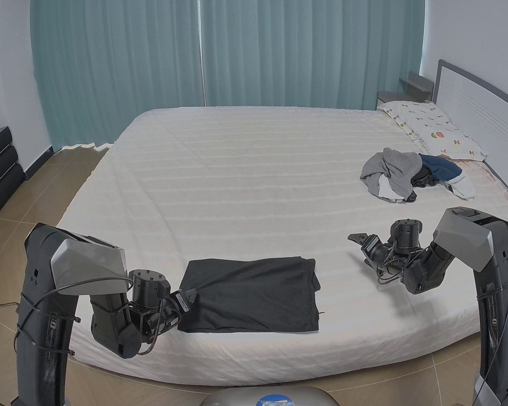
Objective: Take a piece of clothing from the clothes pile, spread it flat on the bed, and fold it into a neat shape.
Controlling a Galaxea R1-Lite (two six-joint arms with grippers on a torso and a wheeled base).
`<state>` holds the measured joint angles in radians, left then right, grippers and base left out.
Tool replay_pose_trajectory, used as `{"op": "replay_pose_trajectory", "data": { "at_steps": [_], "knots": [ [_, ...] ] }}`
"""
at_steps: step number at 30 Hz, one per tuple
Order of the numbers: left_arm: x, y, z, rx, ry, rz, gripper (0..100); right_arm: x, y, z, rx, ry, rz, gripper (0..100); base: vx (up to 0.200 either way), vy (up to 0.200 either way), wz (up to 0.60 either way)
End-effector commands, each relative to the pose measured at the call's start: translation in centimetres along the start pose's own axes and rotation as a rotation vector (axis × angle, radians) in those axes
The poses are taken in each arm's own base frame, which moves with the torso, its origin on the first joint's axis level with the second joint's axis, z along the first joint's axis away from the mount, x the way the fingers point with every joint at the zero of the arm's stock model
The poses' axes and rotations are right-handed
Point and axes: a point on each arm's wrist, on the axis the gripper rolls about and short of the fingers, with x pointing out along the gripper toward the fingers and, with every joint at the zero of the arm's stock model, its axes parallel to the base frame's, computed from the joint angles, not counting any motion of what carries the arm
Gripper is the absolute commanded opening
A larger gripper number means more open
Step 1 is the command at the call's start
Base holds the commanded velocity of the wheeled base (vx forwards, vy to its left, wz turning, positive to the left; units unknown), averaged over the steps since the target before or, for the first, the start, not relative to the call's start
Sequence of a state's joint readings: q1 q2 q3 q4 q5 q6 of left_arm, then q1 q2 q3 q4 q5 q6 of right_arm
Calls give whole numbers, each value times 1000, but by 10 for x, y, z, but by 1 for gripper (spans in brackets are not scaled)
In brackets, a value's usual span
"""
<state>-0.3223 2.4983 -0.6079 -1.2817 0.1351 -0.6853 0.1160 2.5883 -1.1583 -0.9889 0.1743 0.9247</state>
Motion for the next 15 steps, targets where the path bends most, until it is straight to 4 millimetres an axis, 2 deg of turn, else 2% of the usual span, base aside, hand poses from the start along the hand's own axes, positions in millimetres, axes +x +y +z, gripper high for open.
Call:
{"op": "replay_pose_trajectory", "data": {
  "at_steps": [1,7,15],
  "knots": [
    [-4,-1,6,-7,-12,-5,100,0,-1,-1,-5,3,-2,100,0,0,0],
    [-2,5,15,-27,-37,7,100,0,-1,-2,-25,-7,-12,100,0,0,0],
    [-18,10,55,-79,-141,-7,100,-1,24,-12,-94,-112,-36,100,0,0,0]
  ]
}}
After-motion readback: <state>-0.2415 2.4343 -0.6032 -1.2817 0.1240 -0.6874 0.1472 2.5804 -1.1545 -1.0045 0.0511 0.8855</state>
